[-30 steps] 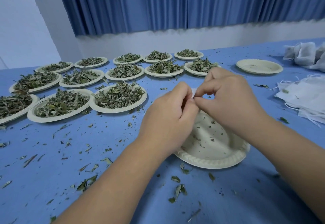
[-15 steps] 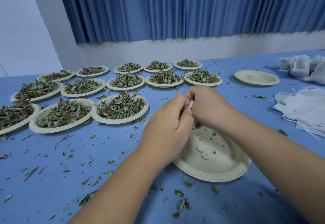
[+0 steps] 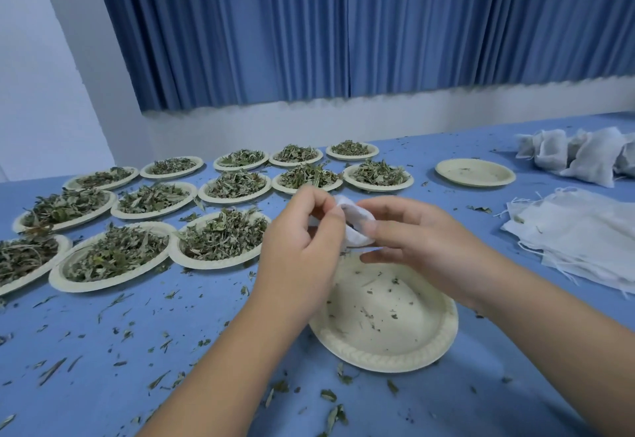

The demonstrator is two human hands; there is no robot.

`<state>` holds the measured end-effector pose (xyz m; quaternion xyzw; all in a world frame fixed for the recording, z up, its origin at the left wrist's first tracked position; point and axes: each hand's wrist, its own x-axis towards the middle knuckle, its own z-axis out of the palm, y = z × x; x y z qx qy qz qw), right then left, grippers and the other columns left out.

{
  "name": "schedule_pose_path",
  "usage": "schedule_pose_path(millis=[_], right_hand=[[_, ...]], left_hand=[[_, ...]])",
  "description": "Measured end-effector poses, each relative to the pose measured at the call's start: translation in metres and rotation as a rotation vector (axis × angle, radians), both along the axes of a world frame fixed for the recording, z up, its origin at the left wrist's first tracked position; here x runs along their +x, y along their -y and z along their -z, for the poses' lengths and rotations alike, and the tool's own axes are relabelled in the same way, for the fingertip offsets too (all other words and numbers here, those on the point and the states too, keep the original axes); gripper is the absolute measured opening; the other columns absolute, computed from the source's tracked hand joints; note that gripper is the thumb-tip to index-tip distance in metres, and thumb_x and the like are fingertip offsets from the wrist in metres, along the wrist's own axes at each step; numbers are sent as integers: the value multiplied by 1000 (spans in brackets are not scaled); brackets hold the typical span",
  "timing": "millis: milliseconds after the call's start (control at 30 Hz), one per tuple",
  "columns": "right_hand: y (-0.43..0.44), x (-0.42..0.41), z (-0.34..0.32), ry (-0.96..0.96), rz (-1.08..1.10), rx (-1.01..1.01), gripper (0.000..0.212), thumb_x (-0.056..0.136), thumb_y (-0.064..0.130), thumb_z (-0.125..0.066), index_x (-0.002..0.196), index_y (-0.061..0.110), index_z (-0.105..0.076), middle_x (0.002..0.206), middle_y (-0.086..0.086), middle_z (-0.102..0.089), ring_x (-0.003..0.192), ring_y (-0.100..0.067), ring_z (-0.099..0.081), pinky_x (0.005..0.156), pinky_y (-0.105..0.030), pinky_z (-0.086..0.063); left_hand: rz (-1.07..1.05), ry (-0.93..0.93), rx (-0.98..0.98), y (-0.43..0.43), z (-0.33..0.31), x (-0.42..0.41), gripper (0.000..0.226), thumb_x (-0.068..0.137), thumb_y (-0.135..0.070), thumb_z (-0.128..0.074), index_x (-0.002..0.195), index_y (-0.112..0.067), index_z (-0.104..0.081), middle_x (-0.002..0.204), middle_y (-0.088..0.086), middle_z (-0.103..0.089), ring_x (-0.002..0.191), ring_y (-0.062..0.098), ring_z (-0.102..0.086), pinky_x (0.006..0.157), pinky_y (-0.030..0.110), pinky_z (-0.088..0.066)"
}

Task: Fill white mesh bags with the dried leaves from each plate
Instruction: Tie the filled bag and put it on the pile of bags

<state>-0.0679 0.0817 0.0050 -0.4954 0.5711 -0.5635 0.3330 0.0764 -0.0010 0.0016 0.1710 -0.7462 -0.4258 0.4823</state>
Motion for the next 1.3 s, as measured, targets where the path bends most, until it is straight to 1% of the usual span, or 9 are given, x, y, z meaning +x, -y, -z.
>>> schedule_pose_path(millis=[100, 267, 500, 633, 767, 967, 1100, 1200, 1300], right_hand=[[-16, -12, -5, -103, 19, -3, 60, 74, 35, -75, 130, 30, -54, 131, 16, -57, 107, -10, -65, 94, -35, -50], [-49, -46, -17, -140, 34, -36, 74, 73, 11, -82, 133, 36, -47, 127, 20, -59, 118, -3, -57, 89, -34, -55], [-94, -128, -21, -233, 492, -78, 31, 74, 15, -78, 102, 25, -68, 97, 4, -73, 92, -11, -69, 83, -32, -56], [-120, -194, -21, -166, 679, -99, 27, 76, 13, -77, 99, 18, -65, 92, 5, -73, 86, -9, -69, 73, -26, -53], [-144, -278, -23, -70, 991, -127, 17, 81, 20, -74, 93, 16, -62, 79, 10, -68, 71, -6, -62, 61, -23, -43], [-170, -391, -7, 53, 1252, 114, 26, 80, 18, -73, 98, 5, -59, 79, -12, -53, 57, -19, -44, 53, -27, -36], [-164, -432, -5, 37, 1278, 146, 32, 81, 15, -72, 107, -1, -62, 89, -12, -61, 76, -23, -60, 72, -33, -54], [-158, -445, 0, 21, 1359, 217, 48, 81, 21, -74, 119, 0, -55, 110, -16, -61, 101, -34, -62, 92, -46, -50], [-149, -438, 8, 36, 1300, 201, 46, 84, 16, -68, 125, 3, -54, 100, -14, -60, 98, -33, -62, 95, -47, -49]], left_hand=[[40, -75, 98, -9, -16, -16, 13, 82, -29, -51, 72, -20, -52, 65, 7, -58, 67, 34, -56, 68, 50, -53], [160, -131, 231, -28, -44, -77, 27, 90, -13, -53, 65, -23, -48, 55, -12, -41, 52, 9, -36, 52, 25, -29], [528, -170, 617, -71, -53, -188, 22, 97, -7, -44, 76, -13, -46, 56, 1, -50, 33, 11, -32, 37, 16, -22], [425, 87, 636, -72, -32, -237, 22, 102, -27, -44, 84, -15, -48, 72, 5, -57, 37, 12, -45, 40, 20, -34], [363, 501, 447, -66, -4, -272, 18, 98, -34, -46, 91, -17, -49, 77, -2, -61, 50, 9, -50, 49, 22, -37], [391, 659, 359, -64, 10, -318, 22, 93, -39, -49, 98, -18, -53, 83, -6, -63, 59, 11, -52, 58, 26, -40], [375, 666, 351, -61, 11, -337, 21, 93, -41, -50, 96, -21, -53, 82, -5, -63, 65, 14, -56, 66, 29, -43], [350, 629, 341, -54, 10, -339, 17, 92, -41, -52, 93, -24, -54, 83, -3, -65, 72, 17, -60, 75, 33, -49], [344, 557, 377, -46, 5, -326, 9, 94, -32, -52, 93, -23, -55, 81, -5, -62, 58, 10, -58, 60, 24, -45]])
